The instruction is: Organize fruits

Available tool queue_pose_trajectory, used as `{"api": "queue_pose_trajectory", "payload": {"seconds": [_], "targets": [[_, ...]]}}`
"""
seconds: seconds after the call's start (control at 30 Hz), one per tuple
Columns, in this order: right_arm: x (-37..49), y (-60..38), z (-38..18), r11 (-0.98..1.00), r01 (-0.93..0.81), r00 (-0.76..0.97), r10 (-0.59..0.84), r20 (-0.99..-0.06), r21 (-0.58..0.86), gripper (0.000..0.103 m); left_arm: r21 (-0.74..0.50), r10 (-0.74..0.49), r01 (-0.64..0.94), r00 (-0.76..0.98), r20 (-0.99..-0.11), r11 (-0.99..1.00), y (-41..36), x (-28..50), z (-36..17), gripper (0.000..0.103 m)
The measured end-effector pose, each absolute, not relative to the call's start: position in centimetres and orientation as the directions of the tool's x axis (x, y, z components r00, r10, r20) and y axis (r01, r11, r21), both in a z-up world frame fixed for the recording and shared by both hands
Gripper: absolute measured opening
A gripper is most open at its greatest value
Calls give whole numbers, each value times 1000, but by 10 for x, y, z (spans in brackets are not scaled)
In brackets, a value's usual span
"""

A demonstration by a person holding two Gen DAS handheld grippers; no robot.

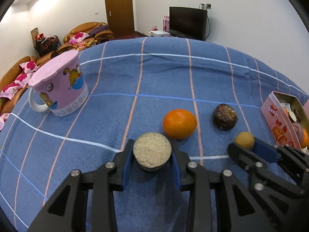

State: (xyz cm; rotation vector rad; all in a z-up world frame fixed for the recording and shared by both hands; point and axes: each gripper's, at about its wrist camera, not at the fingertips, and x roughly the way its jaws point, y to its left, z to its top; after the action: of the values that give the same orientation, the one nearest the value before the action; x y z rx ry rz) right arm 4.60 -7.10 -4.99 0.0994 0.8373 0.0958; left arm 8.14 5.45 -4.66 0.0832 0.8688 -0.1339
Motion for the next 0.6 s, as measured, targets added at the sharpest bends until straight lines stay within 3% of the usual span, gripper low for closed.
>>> {"api": "queue_pose_trajectory", "payload": {"seconds": [0.17, 0.37, 0.6], "targets": [[22, -78, -33, 990, -42, 756, 122, -643, 138, 32, 58, -75, 172, 677, -732, 983, 45, 68, -39, 37], [-7, -79, -16, 999, 14, 847, 10, -531, 42, 32, 82, -83, 188, 728, -680, 979, 31, 50, -29, 37], [-21, -84, -7, 999, 36, 866, -34, -499, -5, 32, 83, -90, 179, 779, -620, 980, 24, 39, -18, 37]]}}
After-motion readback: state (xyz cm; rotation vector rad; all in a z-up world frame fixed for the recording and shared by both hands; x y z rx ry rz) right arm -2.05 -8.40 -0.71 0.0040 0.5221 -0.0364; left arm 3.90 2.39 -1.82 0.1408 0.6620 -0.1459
